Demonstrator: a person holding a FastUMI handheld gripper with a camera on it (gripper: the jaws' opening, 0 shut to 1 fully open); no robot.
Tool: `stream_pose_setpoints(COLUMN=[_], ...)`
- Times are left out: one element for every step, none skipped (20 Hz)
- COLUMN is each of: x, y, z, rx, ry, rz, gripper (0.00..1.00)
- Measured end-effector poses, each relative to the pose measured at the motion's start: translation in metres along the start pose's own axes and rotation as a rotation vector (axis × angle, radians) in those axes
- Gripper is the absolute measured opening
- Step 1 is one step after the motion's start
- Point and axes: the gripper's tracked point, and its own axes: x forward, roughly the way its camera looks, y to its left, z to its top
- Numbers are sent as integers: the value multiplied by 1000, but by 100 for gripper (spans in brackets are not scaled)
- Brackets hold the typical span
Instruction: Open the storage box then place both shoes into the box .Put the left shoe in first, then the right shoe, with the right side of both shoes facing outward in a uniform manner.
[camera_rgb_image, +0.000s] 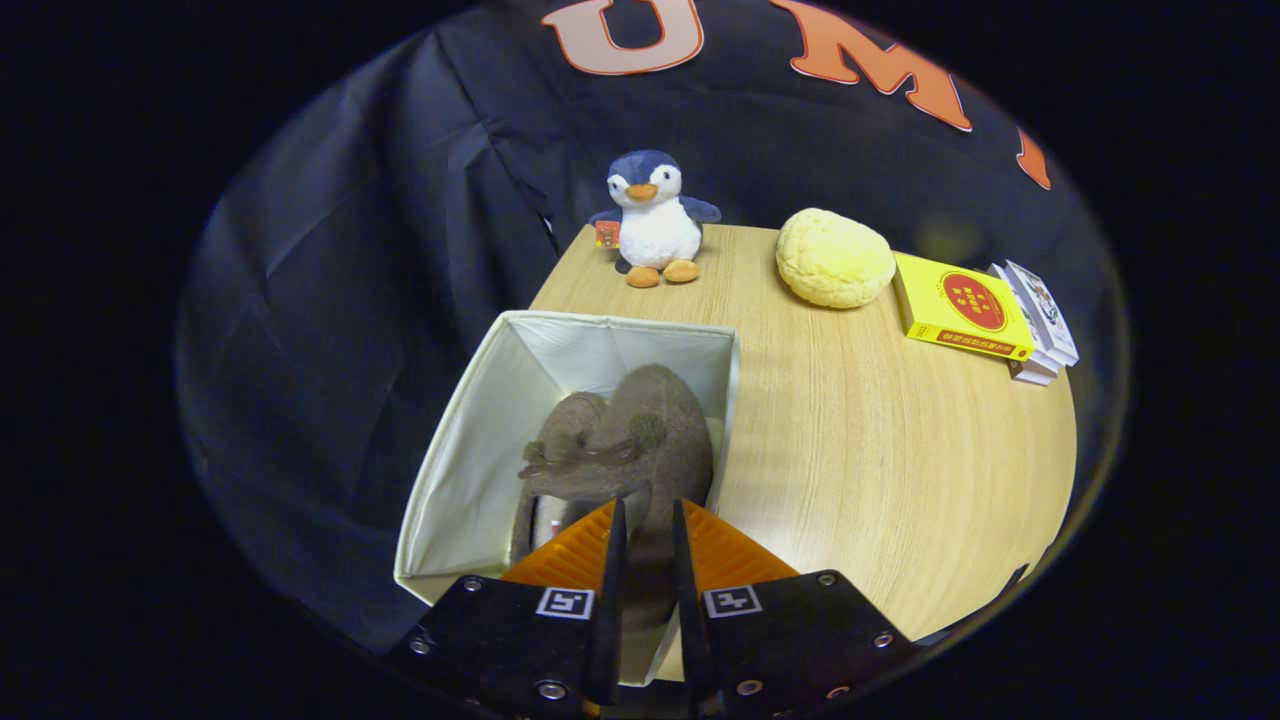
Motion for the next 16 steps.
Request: stream_pose_setpoints(x=[-6, -12, -17, -23, -30, -36, -42, -49, -56, -62, -69, -76, -83, -91, -99, -106], y=[0, -3, -7, -14, -21, -30, -40, -51, -62, -74, -85, -96, -107, -118, -130, -141], z=[1, 4, 8, 11, 12, 16, 18, 22, 24, 27, 30, 32, 35, 38, 41, 43], rx=[12, 15, 12, 12, 11, 10, 10, 10, 13, 17, 23, 29, 35, 37, 39, 42], ry=[-2, -13, -26, -41, -58, -76, -98, -121, -146, -170, -191, -214, -238, -269, -296, -322], rz=[27, 43, 54, 61, 68, 71, 74, 72, 70, 69, 72, 73, 77, 80, 77, 76], gripper=[28, 32, 34, 39, 44, 49, 53, 60, 63, 69, 71, 77, 79, 83, 85, 87])
